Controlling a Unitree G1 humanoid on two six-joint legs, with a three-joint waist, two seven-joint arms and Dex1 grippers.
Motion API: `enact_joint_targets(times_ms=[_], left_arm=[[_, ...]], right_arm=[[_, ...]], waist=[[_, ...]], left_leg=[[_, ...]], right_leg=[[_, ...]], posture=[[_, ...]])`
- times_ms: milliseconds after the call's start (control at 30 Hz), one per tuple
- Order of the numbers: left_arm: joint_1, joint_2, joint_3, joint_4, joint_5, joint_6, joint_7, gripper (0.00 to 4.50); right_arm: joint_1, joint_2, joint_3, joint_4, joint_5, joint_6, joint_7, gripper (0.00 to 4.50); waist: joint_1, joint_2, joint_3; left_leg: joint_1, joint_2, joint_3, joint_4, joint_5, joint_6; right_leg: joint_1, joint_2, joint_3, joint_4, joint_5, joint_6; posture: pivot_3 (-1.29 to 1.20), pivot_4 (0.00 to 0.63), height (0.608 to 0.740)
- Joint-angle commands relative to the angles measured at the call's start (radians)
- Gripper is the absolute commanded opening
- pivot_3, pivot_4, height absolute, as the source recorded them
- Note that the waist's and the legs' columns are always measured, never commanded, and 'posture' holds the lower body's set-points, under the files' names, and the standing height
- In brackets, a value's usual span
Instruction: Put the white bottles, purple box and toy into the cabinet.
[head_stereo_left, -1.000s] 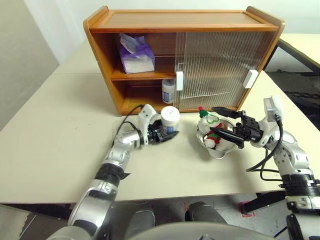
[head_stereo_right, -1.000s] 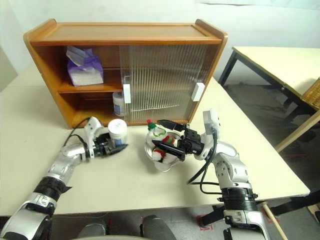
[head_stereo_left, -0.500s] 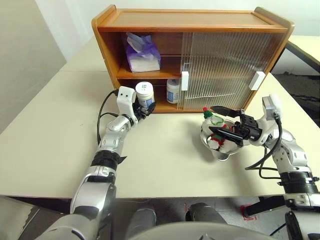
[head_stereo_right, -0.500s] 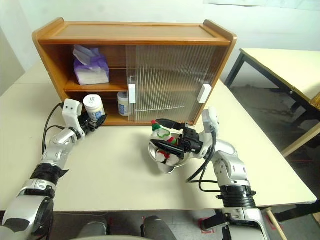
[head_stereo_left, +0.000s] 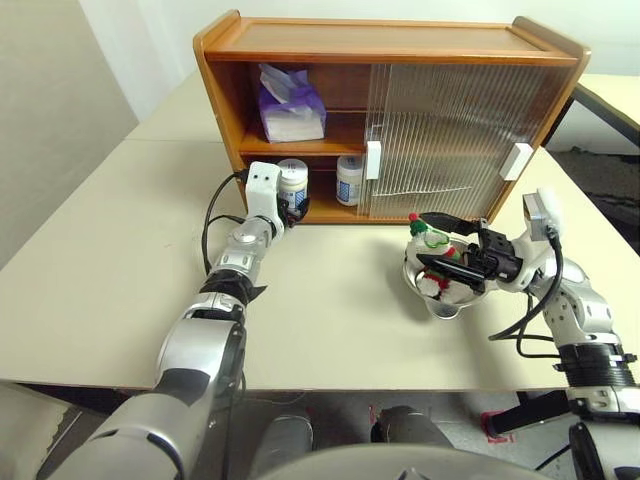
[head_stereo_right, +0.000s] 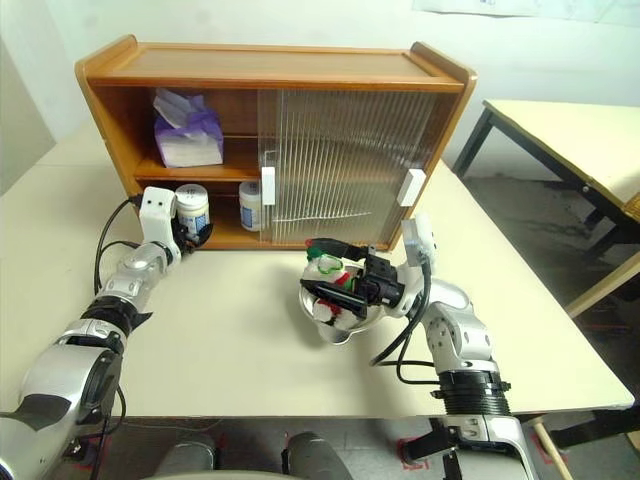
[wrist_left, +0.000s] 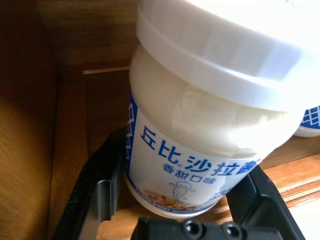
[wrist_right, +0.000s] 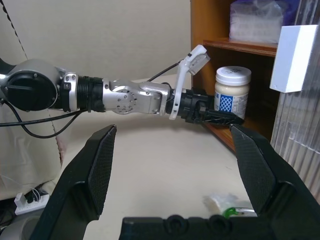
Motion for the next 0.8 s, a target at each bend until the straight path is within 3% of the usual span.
enact_joint_targets(times_ms=[33,800], left_arm=[[-0.045,-0.007,0.006,0.028,0.003,-0.031,0.005,3.18],[-0.063,-0.060,0.005,0.072,0.009,-0.026,0.050,3.18]], right_arm=[[-0.006,-0.001,0.009,-0.005,-0.006,0.007,0.001,4.50],[-0.022,0.001,0.015,0.013,-0.012,0.003,0.015,4.50]], waist=[[-0.001,0.000,0.000],[-0.007,-0.001,0.001]], left_leg=[[0.000,0.000,0.000,0.000,0.001,0.000],[-0.001,-0.002,-0.001,-0.001,0.002,-0.001]], right_leg=[[0.000,0.000,0.000,0.000,0.000,0.000],[0.000,0.000,0.001,-0.001,-0.002,0.001]], posture=[[-0.12,0.000,0.740],[-0.11,0.000,0.740]])
